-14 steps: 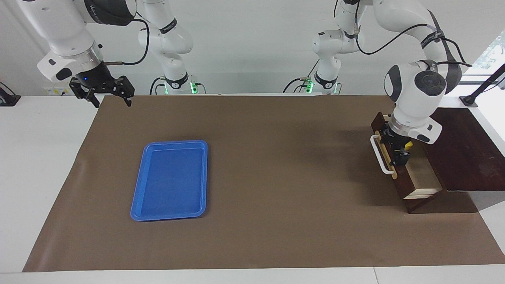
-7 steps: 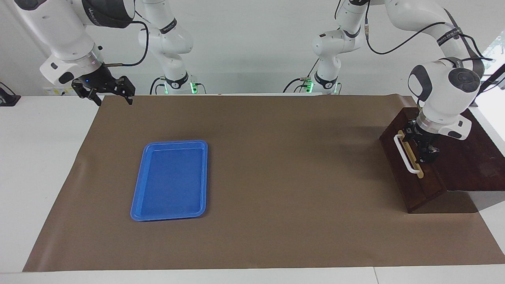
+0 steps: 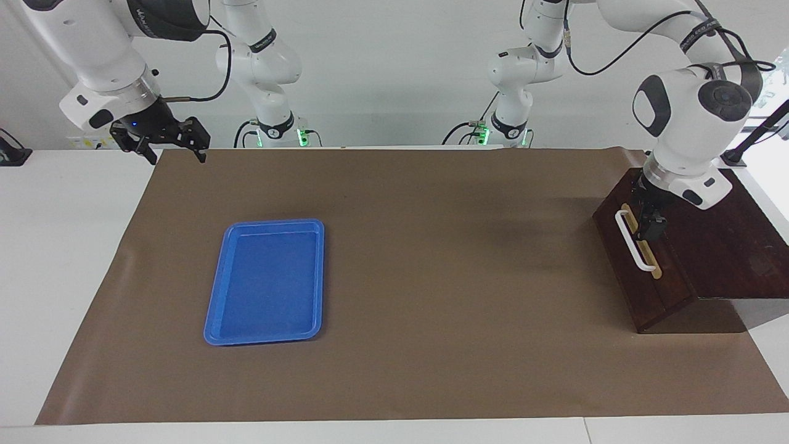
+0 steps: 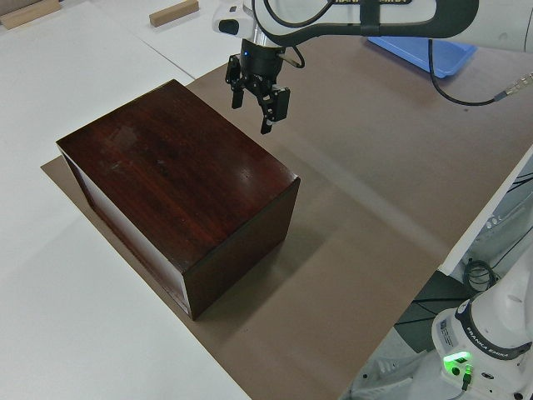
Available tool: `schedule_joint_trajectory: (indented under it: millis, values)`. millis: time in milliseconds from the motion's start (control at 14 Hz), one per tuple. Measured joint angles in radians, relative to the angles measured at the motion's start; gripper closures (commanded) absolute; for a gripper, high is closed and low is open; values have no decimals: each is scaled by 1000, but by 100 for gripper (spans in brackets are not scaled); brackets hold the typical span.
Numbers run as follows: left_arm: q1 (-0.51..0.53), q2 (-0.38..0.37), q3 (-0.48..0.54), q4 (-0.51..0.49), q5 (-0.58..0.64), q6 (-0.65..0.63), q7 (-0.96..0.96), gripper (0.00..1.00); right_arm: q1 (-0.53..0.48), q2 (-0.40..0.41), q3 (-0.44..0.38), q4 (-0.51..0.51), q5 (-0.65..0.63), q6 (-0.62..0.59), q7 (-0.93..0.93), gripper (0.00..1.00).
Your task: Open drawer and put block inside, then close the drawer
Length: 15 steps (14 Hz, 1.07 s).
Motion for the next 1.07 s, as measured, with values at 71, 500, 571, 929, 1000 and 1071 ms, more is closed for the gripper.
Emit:
schedule_joint_trajectory:
  millis: [71, 500, 571, 929, 1000, 1071]
  values:
    - [0, -36, 2, 4, -40, -42, 125, 0, 0, 0, 0, 0, 0, 0, 0, 0]
    - [-35, -102, -1, 4, -92, -146, 686, 0, 0, 0, 0, 0, 0, 1, 0, 0]
    - [-42, -96, -3, 6, -92, -148, 761, 0, 0, 0, 0, 0, 0, 2, 0, 0]
    - [-56, -45, -15, 103, -92, -253, 987, 0, 0, 0, 2, 0, 0, 3, 0, 0]
    - [-58, -40, -17, 111, -92, -260, 1015, 0, 1, 0, 2, 0, 0, 3, 0, 0]
    - [-60, -37, -17, 114, -92, -262, 1032, 0, 1, 0, 2, 0, 0, 3, 0, 0]
